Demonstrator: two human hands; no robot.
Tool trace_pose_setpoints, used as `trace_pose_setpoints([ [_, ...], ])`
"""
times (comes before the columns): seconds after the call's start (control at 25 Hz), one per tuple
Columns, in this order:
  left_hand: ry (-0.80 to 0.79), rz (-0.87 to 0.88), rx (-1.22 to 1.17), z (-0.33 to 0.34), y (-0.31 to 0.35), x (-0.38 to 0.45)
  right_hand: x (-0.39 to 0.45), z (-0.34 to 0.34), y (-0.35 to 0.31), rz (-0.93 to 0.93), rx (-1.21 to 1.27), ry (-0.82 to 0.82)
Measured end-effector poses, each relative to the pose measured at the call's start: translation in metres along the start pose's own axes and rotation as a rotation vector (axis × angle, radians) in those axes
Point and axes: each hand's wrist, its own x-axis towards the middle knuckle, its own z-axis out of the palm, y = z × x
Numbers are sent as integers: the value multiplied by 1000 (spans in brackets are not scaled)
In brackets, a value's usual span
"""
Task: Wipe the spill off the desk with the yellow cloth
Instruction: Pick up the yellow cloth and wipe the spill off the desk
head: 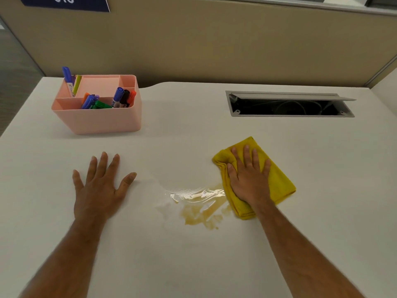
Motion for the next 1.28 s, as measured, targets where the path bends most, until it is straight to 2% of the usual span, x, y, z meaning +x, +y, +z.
trace_pose_setpoints([
  [0.44,16,0,-11,1,1,0,22,19,-133,-242,29,-10],
  [0.64,30,-2,-23,2,1,0,-1,27,-157,-379,5,-1],
  [0.84,32,6,-33,1,1,-1,-23,30,-136,-489,-13,33],
  [0.96,21,11,-31,1,0,-2,-19,28,-117,-485,-24,29],
  [1.28,18,11,-30,0,0,-2,31,-1,-8,-182,-48,-4],
])
